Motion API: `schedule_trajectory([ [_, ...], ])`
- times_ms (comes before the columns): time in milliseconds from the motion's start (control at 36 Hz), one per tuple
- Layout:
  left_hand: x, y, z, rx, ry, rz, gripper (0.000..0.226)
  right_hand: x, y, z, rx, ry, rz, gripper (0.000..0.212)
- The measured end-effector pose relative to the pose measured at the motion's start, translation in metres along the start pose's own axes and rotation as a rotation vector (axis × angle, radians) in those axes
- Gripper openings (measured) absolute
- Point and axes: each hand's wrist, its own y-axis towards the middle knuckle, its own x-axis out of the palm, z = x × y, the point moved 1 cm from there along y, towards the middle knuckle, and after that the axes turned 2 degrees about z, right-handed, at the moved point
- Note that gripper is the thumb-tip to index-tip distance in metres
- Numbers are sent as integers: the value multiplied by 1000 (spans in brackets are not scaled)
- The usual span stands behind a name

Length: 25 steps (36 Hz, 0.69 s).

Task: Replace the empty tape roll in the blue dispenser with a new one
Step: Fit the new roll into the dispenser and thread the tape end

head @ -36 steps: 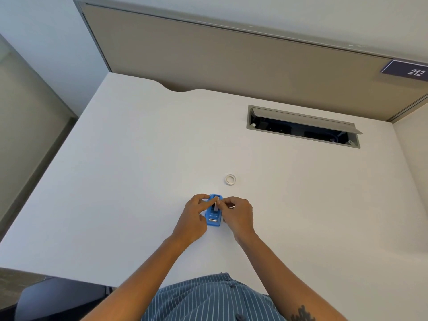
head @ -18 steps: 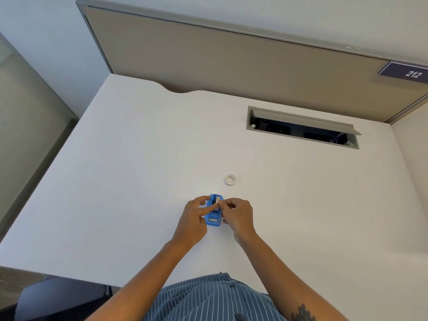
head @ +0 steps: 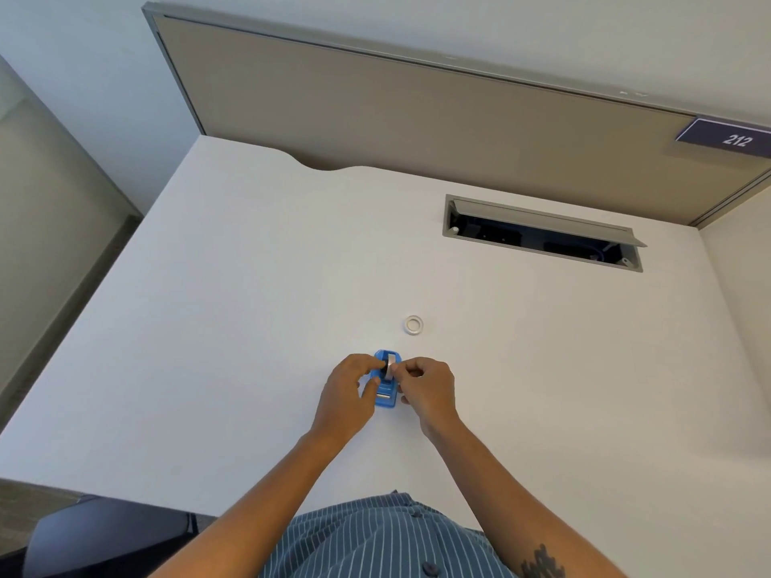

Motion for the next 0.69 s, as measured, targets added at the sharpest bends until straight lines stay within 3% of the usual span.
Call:
schedule_trajectory([
  [278,8,21,2,-92,-5,65,14,-1,-2,0,-26,2,-26,12],
  [694,13,25,-3,-88,2,67,6,-1,-2,3,-19,1,-26,19],
])
